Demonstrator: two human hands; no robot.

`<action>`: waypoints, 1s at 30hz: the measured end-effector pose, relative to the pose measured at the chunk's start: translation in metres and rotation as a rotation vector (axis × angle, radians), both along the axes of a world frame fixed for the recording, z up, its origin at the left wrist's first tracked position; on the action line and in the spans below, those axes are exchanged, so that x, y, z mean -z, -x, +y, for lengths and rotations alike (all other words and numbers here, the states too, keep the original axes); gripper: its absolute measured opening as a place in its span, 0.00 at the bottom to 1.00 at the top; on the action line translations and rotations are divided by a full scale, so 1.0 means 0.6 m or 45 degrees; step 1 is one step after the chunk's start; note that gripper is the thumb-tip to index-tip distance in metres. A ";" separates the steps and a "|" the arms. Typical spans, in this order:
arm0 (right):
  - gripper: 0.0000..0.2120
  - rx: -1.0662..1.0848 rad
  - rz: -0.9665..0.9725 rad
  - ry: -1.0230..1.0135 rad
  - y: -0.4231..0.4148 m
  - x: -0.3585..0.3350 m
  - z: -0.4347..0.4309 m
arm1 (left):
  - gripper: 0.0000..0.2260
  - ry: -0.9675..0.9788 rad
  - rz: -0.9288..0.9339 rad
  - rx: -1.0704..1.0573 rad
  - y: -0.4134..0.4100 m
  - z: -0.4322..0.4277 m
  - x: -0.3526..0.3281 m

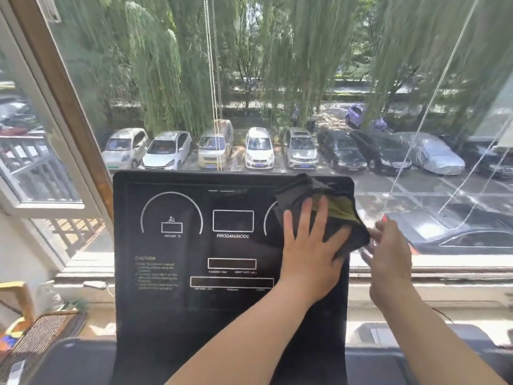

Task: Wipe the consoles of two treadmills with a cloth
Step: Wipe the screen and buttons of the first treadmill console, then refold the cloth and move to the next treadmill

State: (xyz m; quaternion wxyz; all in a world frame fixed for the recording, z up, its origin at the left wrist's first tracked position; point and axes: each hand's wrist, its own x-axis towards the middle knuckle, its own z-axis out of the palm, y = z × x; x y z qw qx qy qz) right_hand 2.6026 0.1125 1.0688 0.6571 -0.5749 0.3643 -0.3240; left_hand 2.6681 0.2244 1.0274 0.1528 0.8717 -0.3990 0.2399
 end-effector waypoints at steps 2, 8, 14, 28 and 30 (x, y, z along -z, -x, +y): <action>0.15 0.029 0.044 -0.063 0.026 0.009 -0.016 | 0.20 -0.104 0.084 0.193 0.019 -0.036 -0.003; 0.23 0.239 0.173 -0.210 0.110 0.042 -0.025 | 0.11 0.029 0.702 0.565 0.081 -0.065 0.011; 0.21 0.177 0.229 -0.254 0.175 0.063 -0.008 | 0.11 0.872 2.061 0.289 0.148 0.047 0.044; 0.26 -0.281 0.341 -0.666 0.428 0.139 0.155 | 0.22 1.144 3.037 0.191 0.324 0.186 0.062; 0.24 -0.165 0.299 -0.697 0.513 0.136 0.173 | 0.22 0.992 3.123 0.280 0.388 0.185 0.065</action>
